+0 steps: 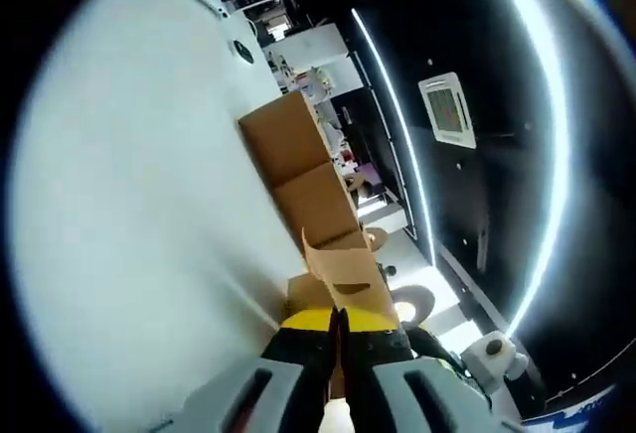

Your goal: Pick up one paper box from the group, open the paper box, and remove the item inside

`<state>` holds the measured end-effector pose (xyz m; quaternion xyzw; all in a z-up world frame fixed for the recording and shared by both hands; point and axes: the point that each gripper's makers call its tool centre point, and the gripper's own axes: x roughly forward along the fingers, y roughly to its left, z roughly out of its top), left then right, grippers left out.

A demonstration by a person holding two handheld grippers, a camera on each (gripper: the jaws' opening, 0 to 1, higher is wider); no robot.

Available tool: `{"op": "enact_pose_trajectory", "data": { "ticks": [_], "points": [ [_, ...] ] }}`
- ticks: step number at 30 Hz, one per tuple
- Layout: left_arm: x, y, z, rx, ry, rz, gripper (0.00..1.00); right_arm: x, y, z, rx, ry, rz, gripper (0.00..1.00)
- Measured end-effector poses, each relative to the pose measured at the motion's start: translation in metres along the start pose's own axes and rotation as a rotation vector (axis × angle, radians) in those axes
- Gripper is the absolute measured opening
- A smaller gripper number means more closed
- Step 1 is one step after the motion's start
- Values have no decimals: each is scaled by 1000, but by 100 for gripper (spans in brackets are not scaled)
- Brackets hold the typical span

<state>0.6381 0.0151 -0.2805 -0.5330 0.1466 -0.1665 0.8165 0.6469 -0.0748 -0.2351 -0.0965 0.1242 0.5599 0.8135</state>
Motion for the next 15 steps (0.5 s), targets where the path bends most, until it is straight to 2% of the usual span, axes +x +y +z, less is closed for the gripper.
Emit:
{"op": "enact_pose_trajectory", "data": {
  "ticks": [7, 15],
  "points": [
    [3, -2, -6, -8, 6, -6, 5, 0, 0, 0, 2, -12, 1, 33],
    [3, -1, -4, -12, -4, -6, 5, 0, -1, 0, 0, -8, 4, 33]
  ]
}}
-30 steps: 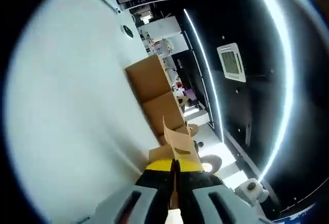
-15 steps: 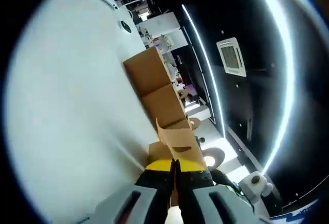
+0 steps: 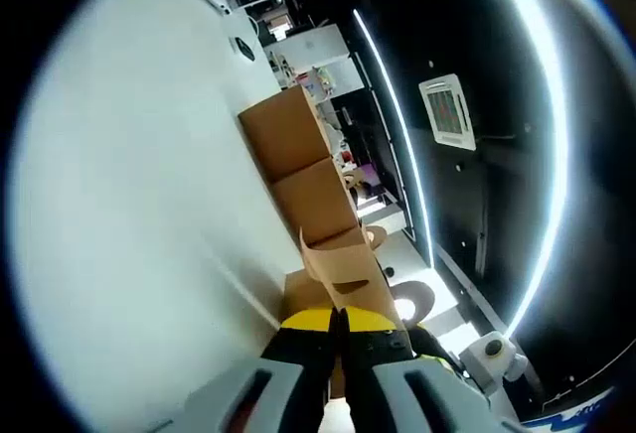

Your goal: Pick up one paper box from the group, open the paper box, and remove the item inside

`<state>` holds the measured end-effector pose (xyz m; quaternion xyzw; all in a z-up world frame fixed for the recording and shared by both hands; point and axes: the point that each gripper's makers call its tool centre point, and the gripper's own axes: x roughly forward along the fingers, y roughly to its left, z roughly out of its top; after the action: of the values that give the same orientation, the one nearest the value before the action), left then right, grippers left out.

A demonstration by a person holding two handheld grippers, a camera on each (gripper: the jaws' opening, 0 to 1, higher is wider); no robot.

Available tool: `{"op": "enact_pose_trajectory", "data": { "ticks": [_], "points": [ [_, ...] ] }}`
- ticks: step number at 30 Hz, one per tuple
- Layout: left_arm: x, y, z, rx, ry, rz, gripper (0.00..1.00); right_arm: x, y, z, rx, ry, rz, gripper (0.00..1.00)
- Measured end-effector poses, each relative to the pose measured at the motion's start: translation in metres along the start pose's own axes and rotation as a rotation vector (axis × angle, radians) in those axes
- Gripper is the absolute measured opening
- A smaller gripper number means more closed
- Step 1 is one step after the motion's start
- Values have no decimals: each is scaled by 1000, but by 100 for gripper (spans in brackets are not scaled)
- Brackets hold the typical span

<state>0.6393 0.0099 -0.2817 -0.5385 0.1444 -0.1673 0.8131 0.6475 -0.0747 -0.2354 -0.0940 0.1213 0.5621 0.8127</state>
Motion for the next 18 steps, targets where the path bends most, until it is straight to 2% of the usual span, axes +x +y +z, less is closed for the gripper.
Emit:
{"op": "enact_pose_trajectory", "data": {
  "ticks": [8, 11, 13, 15, 18],
  "points": [
    [3, 1, 2, -10, -5, -5, 5, 1, 0, 0, -3, 2, 3, 32],
    [-1, 3, 8, -4, -19, -1, 6, 1, 0, 0, -4, 4, 7, 32],
    [-3, 1, 17, 90, -48, -7, 6, 1, 1, 0, -5, 6, 9, 32],
    [-8, -3, 27, 147, -95, -15, 7, 1, 1, 0, -4, 1, 13, 32],
    [-17, -16, 49, 333, -173, -4, 11, 2, 1, 0, -4, -7, 15, 32]
  ]
}}
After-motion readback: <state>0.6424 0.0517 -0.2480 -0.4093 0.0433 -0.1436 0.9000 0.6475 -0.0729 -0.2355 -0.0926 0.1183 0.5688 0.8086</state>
